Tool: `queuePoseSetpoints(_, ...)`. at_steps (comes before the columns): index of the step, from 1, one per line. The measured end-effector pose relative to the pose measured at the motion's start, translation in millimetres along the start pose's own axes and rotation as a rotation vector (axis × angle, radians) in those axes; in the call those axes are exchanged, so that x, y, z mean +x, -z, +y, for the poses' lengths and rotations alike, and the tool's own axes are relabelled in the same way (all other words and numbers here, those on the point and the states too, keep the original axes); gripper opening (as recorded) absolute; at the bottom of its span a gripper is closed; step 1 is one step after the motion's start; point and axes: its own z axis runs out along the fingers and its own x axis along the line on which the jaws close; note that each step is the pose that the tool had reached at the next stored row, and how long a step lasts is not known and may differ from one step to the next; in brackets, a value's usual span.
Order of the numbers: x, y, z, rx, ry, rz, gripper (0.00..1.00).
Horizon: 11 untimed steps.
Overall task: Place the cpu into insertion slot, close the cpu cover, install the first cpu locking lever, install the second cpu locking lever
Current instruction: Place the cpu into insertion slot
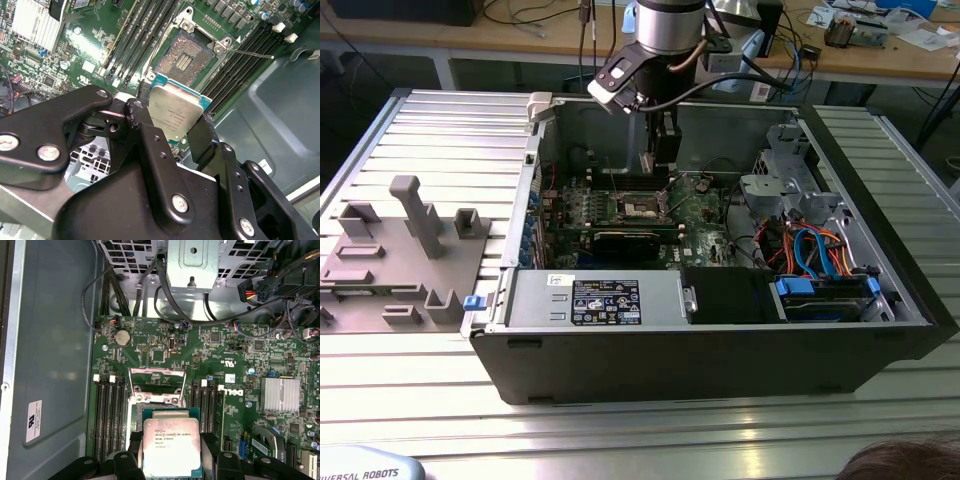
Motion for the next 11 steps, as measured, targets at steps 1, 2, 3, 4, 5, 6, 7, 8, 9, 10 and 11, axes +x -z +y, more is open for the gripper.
queuePoseSetpoints(1,0.0,-0.3,0.0,-0.0001,0.0,0.0,0.55)
queuePoseSetpoints(2,0.0,-0.4,0.0,-0.0001,0.0,0.0,0.55)
queuePoseSetpoints(3,0.0,-0.6,0.0,0.0,0.0,0.0,0.55)
queuePoseSetpoints(4,0.0,-0.8,0.0,-0.0001,0.0,0.0,0.55)
queuePoseSetpoints(5,0.0,-1.0,0.0,-0.0001,0.0,0.0,0.55)
queuePoseSetpoints(6,0.0,-1.2,-0.1,-0.0001,0.0,0.0001,0.55)
queuePoseSetpoints(7,0.0,-1.5,-0.1,0.0,0.0,0.0,0.55)
queuePoseSetpoints(8,0.0,-1.6,-0.1,0.0,0.0,0.0,0.55)
queuePoseSetpoints(9,0.0,-1.8,-0.1,-0.0001,0.0,0.0,0.55)
queuePoseSetpoints(10,0.0,-2.0,-0.1,0.0,0.0,0.0,0.55)
queuePoseSetpoints(11,0.0,-2.1,-0.1,0.0,0.0,0.0,0.55)
